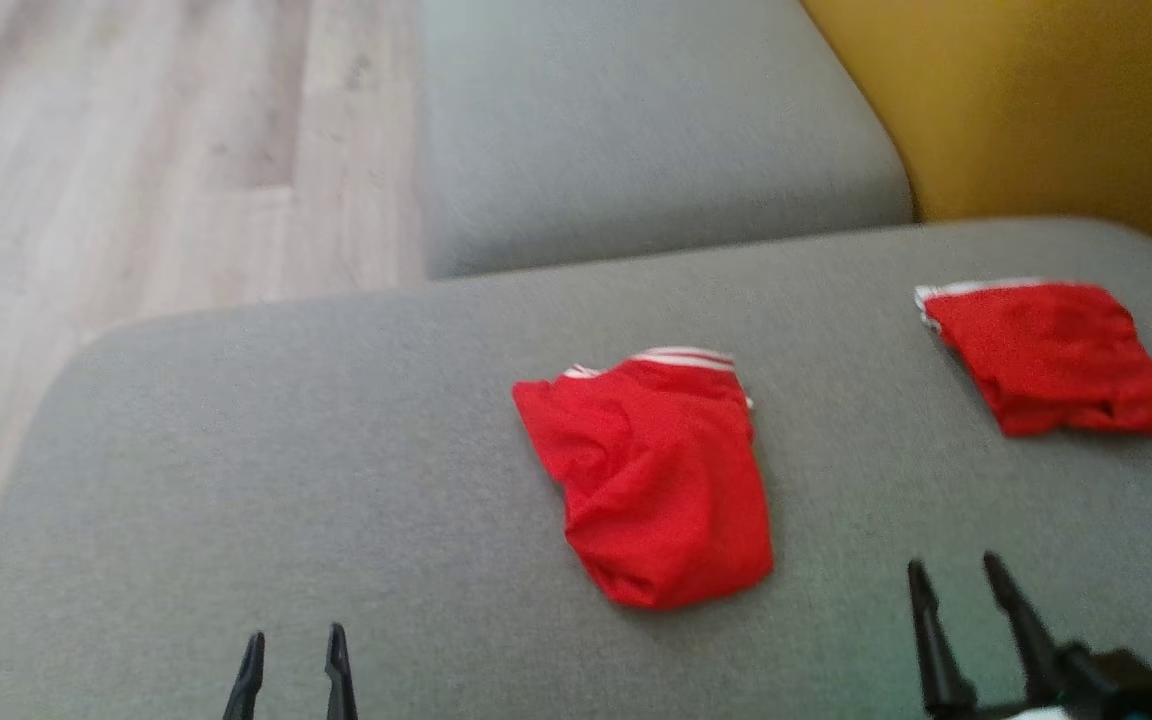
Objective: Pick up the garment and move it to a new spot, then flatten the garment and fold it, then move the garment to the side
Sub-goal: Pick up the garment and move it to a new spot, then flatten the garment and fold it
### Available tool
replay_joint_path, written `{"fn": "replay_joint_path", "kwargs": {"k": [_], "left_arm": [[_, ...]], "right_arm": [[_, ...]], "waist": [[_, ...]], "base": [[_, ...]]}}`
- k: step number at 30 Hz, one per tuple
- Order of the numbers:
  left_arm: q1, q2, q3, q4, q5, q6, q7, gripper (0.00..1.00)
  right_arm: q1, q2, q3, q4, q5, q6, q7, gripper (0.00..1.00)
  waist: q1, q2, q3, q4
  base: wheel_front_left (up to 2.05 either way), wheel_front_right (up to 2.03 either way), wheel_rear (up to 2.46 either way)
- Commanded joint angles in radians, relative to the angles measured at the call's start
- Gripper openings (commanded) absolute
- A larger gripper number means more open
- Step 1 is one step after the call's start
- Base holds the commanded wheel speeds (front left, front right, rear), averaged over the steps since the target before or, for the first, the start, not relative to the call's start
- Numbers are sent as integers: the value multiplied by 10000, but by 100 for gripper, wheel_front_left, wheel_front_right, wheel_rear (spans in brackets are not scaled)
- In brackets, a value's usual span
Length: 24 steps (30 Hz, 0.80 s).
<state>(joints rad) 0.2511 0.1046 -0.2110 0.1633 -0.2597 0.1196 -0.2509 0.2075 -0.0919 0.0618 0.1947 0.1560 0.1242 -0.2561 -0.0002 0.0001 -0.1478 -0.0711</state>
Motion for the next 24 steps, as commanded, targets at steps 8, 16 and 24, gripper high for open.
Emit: {"fn": "replay_joint_path", "kwargs": {"k": [8,16,24], "left_arm": [[-44,-377,978,-587,1129,-604,-108,100],[-46,-439,1216,-524,1660,-865,-108,100],[-115,-481,1345,-296,1782,-1065,-108,100]], "right_arm": [[190,-14,754,274,407,65,-57,100],[77,-33,844,594,451,65,-57,100],[11,27,798,664,579,65,-57,100]], "waist": [[2,-1,-685,541],[2,-1,-624,518],[2,-1,-619,512]], "base": [[0,0,0],[0,0,0],[0,0,0]]}}
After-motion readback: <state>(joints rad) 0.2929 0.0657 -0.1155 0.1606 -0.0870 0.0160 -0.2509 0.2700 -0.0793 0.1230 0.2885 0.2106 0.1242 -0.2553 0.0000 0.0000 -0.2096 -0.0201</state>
